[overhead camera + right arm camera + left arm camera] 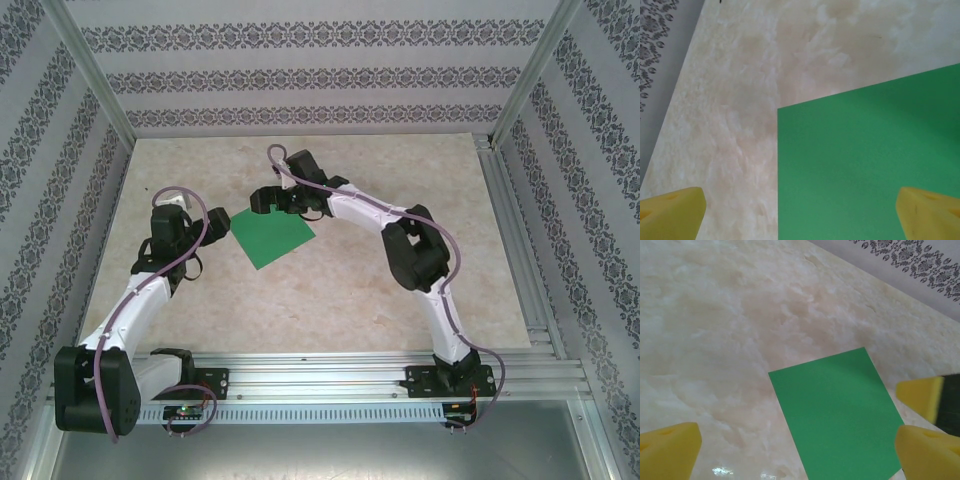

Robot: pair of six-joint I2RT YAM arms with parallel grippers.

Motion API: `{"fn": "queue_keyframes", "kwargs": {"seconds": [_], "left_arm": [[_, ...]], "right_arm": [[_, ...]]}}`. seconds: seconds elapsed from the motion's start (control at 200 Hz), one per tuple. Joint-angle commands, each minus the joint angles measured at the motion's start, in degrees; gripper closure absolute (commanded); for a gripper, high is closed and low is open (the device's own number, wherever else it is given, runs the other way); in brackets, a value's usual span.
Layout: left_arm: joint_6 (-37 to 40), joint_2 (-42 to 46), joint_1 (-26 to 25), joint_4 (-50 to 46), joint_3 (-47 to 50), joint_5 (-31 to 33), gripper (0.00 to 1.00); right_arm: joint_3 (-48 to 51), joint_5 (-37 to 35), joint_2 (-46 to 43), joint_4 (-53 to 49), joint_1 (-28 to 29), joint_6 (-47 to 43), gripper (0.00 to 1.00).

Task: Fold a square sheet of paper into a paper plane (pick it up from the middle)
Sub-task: Move the square sheet of paper to the center of the table.

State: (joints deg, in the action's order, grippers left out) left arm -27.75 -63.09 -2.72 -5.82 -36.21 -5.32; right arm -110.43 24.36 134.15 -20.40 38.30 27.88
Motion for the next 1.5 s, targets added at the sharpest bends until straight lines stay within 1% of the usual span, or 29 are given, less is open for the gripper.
{"fn": "queue_keyframes", "kwargs": {"seconds": [0.0, 0.12, 0.235, 0.275, 0.335, 0.395, 0.604, 0.819, 0.899, 0.969, 1.024, 1.059, 1.144, 1.209, 1.249, 1.319, 1.384, 1.494], "left_arm": [[-0.32, 1.15, 0.61, -1.77, -2.2, -2.94, 0.0], [0.49, 1.5, 0.61, -3.42, -2.47, -3.37, 0.0], [0.59, 2.49, 0.61, -3.96, -2.07, -3.97, 0.0], [0.5, 2.77, 0.61, -4.02, -2.02, -4.17, 0.0], [0.34, 2.86, 0.57, -4.28, -2.02, -4.63, 0.0], [0.06, 2.81, 0.57, -4.45, -2.02, -5.13, 0.0], [-0.7, 2.4, 0.44, -4.12, -1.74, -8.43, 0.01], [-1.95, 0.89, -0.71, -2.71, -1.89, -12.2, 0.0], [-2.41, -0.19, -1.45, -2.0, -1.88, -13.09, 0.0], [-2.62, -1.2, -2.22, -1.41, -1.96, -13.38, 0.0], [-2.76, -2.0, -2.76, -1.26, -2.28, -13.19, 0.0], [-2.84, -2.56, -3.01, -1.4, -2.64, -12.99, 0.0], [-2.75, -3.34, -3.42, -1.89, -3.21, -11.94, 0.0], [-2.43, -3.57, -3.52, -1.92, -3.32, -11.33, 0.0], [-2.12, -3.82, -3.54, -1.9, -3.3, -10.99, 0.0], [-1.42, -4.43, -3.52, -2.04, -3.6, -9.91, 0.0], [-0.69, -5.14, -3.56, -2.43, -4.27, -9.3, 0.0], [1.44, -6.82, -3.55, -4.27, -6.16, -9.19, 0.0]], "right_arm": [[-6.75, -0.02, 4.64, -6.96, 0.71, 2.8, 0.02], [-7.32, -3.89, 6.15, -8.83, 0.7, 3.37, 0.02], [-4.91, -6.44, 5.51, -10.6, 0.38, 3.23, 0.02], [-2.66, -7.66, 4.44, -10.09, 0.3, 3.11, 0.02], [1.57, -9.17, 2.56, -8.89, -0.1, 3.7, 0.02], [5.29, -8.99, 0.63, -8.02, -0.55, 4.18, 0.02], [24.17, -11.77, -9.91, -0.76, -0.91, 6.56, 0.02], [41.93, -18.1, -22.35, -0.92, -1.96, 6.14, 0.02], [45.97, -20.44, -25.78, -1.79, -2.81, 5.72, 0.02], [44.62, -22.81, -27.53, -5.44, -2.82, 3.77, 0.02], [41.26, -26.68, -28.06, -10.6, -2.03, 3.53, 0.02], [38.36, -30.62, -27.92, -13.94, -1.27, 4.21, 0.02], [29.82, -39.61, -25.58, -22.99, 1.41, 6.71, 0.02], [24.09, -43.1, -22.56, -28.36, 2.75, 9.5, 0.02], [21.19, -43.64, -20.97, -30.04, 3.05, 12.66, 0.02], [18.96, -39.14, -18.72, -28.51, 3.38, 14.97, 0.02], [18.35, -37.44, -16.8, -27.06, 3.54, 17.34, 0.02], [19.06, -37.04, -14.62, -25.68, 3.66, 19.69, 0.02]]}}
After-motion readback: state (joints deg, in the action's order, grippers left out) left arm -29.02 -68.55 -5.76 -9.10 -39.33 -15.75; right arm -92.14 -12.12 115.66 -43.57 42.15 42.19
